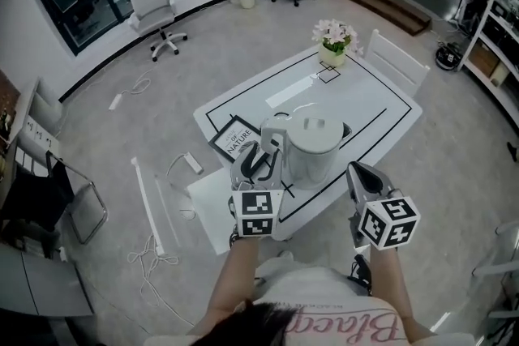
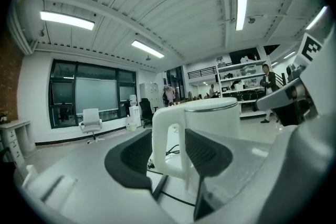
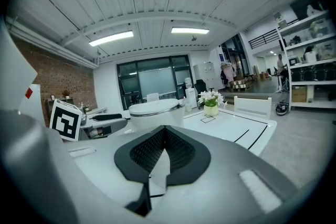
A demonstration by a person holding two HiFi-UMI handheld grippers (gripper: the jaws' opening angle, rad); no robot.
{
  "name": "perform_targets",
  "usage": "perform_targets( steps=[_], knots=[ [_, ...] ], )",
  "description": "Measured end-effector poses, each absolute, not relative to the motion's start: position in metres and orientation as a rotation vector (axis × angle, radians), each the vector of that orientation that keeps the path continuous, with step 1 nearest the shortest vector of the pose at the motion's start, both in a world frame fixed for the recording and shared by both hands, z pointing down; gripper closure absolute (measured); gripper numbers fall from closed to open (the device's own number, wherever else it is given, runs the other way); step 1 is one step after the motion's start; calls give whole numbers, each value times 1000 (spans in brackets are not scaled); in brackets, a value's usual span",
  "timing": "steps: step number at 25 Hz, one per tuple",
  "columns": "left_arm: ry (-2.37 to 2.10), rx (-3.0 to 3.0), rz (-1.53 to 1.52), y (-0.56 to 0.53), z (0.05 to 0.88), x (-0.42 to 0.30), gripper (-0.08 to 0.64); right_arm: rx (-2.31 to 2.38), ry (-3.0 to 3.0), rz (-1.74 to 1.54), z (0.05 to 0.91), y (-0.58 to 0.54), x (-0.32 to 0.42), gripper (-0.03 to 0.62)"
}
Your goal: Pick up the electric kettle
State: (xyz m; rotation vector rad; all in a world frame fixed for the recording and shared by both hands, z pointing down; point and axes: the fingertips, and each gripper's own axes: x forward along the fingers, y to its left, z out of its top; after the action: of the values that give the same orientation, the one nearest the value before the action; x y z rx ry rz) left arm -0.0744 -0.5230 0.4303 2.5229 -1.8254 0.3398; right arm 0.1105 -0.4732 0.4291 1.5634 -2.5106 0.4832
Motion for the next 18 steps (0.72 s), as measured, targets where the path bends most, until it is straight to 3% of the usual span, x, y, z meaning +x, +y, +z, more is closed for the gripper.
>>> perform_targets(
  steps=[18],
  knots=[
    [-1897,2537,354,-625,463,-74,380,1612,-2339,586,480,-535,116,566]
  ],
)
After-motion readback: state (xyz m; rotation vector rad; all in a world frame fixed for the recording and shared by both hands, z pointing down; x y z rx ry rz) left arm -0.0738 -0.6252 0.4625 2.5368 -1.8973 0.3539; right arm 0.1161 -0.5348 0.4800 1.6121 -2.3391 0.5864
